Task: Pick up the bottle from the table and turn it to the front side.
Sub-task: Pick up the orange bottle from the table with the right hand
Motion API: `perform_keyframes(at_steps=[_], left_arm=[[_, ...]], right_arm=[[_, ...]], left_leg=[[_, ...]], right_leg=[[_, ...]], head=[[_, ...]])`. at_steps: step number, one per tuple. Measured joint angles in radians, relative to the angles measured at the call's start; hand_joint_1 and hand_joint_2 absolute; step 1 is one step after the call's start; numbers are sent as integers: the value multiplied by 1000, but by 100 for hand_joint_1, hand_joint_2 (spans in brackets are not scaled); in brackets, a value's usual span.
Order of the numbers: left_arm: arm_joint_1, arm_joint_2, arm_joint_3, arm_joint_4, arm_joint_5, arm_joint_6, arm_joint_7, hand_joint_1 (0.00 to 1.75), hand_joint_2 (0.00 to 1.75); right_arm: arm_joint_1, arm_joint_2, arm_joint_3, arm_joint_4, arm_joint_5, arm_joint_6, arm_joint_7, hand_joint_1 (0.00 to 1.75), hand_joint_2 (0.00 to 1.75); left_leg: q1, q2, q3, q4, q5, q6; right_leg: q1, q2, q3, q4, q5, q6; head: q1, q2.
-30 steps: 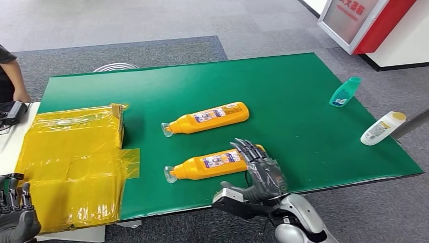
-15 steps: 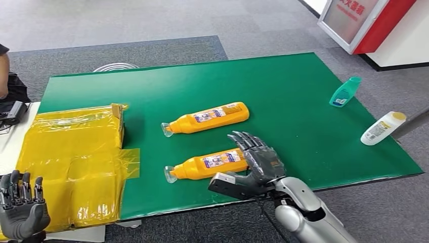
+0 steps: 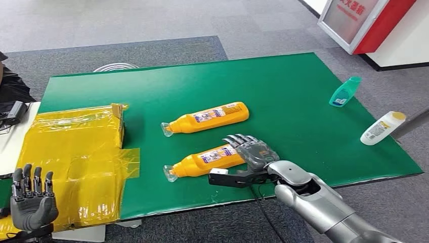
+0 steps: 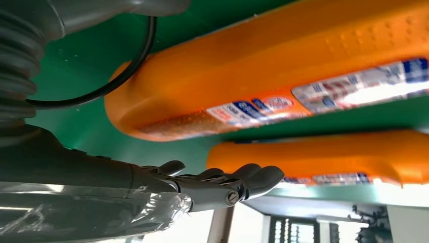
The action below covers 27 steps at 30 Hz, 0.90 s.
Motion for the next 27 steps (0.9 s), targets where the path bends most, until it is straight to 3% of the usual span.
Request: perform_keyframes(at_steps=[4,9,15,27], left_arm=[[-2,3,-3,6,1,2,-3,0,175],[-16,24,-15,48,1,9,-11,0,175],[-25,31,-20,67,1,10,-12,0,175],[-60,49,-63,121,-6,14,-15,0,175]], right_arm=[[-17,-4,13,18,-1,19,-1,0,175],[-136,-19,107,143,-41,62,-20,0,175],[-183,-19,136,187,-97,91,-33,0,175],[-350,12,203,346,-252,181,-44,0,175]], left_leg=[[0,0,0,0,0,0],[0,0,0,0,0,0],[0,0,-1,0,1,0],[0,0,-2,0,3,0]], right_leg=[[0,0,0,0,0,0],[0,0,0,0,0,0],[0,0,-1,0,0,0],[0,0,-1,0,3,0]], head=[[0,0],[0,0],[0,0],[0,0]])
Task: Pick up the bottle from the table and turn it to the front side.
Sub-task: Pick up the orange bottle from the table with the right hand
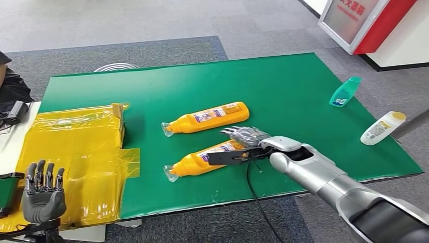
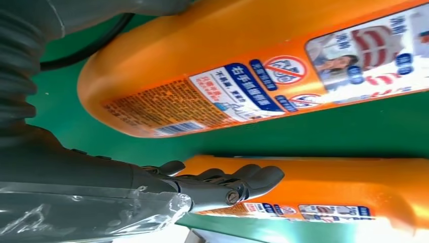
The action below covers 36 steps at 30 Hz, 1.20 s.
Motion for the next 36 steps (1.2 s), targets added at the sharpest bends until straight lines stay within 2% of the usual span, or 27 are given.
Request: perform_keyframes(at_steps=[18,22,26,30,36], left_arm=[[-39,19,-70,58,17,16,0,0,175],[-42,22,-77,66,19,18,0,0,175],[-42,25,-81,71,24,22,0,0,175],[-34,29,-78,71,37,26,0,0,175],[15,27,-38,34,28,5,0,0,175]], right_arm=[[-108,20,111,250,-14,48,-31,0,175],[-122,20,128,273,-14,53,-32,172,175],[-128,19,144,282,-14,38,-44,175,175],[-112,7,150,249,-40,-25,-54,175,175],[45,-39,77,-8,-111,-133,-31,175,175]], left_leg=[[0,0,0,0,1,0],[0,0,0,0,1,0],[0,0,0,0,1,0],[0,0,0,0,2,0],[0,0,-1,0,1,-1]], right_leg=[[0,0,0,0,1,-1],[0,0,0,0,1,0],[0,0,0,0,1,0],[0,0,0,0,2,0],[0,0,-2,0,1,0]], head=[[0,0],[0,0],[0,0],[0,0],[0,0]])
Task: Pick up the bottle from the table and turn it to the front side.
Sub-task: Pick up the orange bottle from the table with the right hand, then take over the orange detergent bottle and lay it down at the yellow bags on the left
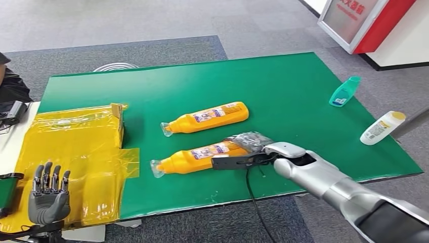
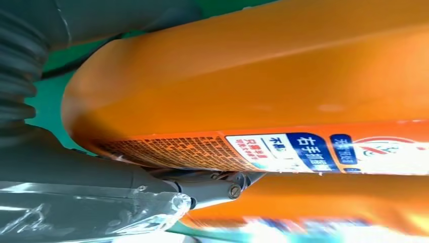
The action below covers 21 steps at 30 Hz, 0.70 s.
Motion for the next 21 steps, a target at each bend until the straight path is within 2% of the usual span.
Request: perform_keyframes(at_steps=[5,10,16,21], left_arm=[[44,-18,34,-70,-49,-32,1,0,175],[82,-52,26,-181,-102,13,44,0,175],[90,-58,-62,-262,-105,68,127,0,175],[92,-52,-137,-306,-89,92,156,0,175]], right_arm=[[170,12,-122,-237,-47,-91,-9,175,175],[292,78,-233,-397,-75,-131,-23,175,175],[347,181,-277,-431,-46,-189,-31,175,175],[361,238,-284,-416,-16,-224,-32,175,175]], left_leg=[[0,0,-3,0,0,0],[0,0,-4,0,-1,0],[0,0,-4,0,1,-1],[0,0,-4,0,2,-1]], right_leg=[[0,0,-2,0,-1,-1],[0,0,-3,0,-1,-1],[0,0,-4,0,0,-1],[0,0,-4,0,1,-2]], head=[[0,0],[0,0],[0,0],[0,0]])
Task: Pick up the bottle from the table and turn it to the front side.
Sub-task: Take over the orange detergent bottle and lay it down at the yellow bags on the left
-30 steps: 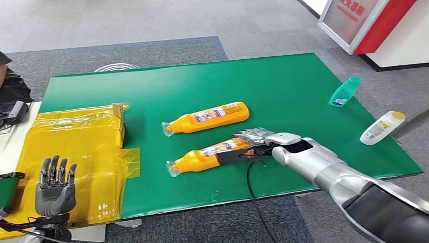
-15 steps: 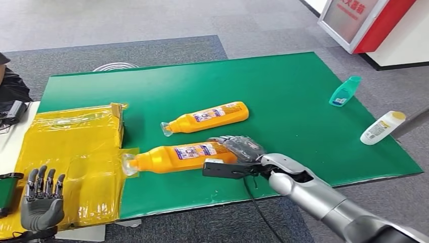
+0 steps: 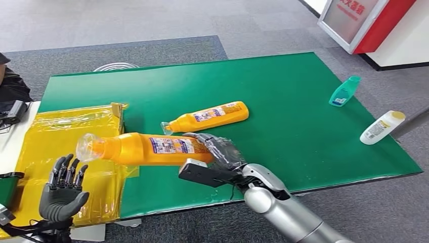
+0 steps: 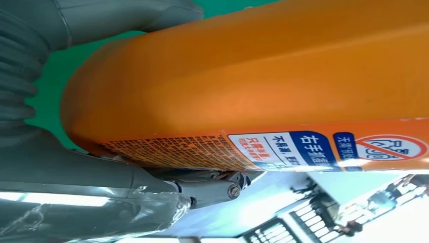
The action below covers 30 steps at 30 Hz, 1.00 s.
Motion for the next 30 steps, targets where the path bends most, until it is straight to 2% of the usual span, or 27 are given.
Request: perform_keyframes(at_steps=[5,8,12,22,26,30], left_arm=[[-11,15,-109,-63,65,49,87,0,175],[-37,28,-212,-109,116,89,148,0,175],[-67,41,-308,-148,140,136,184,0,175],[-89,65,-383,-171,168,152,194,1,175],[-105,74,-407,-167,186,152,206,170,175],[-112,84,-431,-162,157,187,211,175,175]], right_arm=[[8,65,11,73,47,-83,-20,175,175],[10,111,37,153,56,-155,-55,175,175],[6,140,76,230,54,-198,-76,175,175],[-6,159,120,300,51,-217,-81,175,175],[-24,167,150,324,68,-233,-75,175,175],[-37,171,164,350,54,-250,-61,175,175]], left_leg=[[0,0,0,0,0,0],[0,0,-1,0,1,0],[0,0,-2,0,1,0],[0,0,-3,0,1,-1],[0,0,-3,0,1,-1],[0,0,-3,0,1,0]], right_leg=[[0,0,-1,0,0,0],[0,0,-1,0,1,0],[0,0,-2,0,1,-1],[0,0,-3,0,2,-1],[0,0,-4,0,2,-1],[0,0,-4,0,2,-1]], head=[[0,0],[0,0],[0,0],[0,0],[0,0],[0,0]])
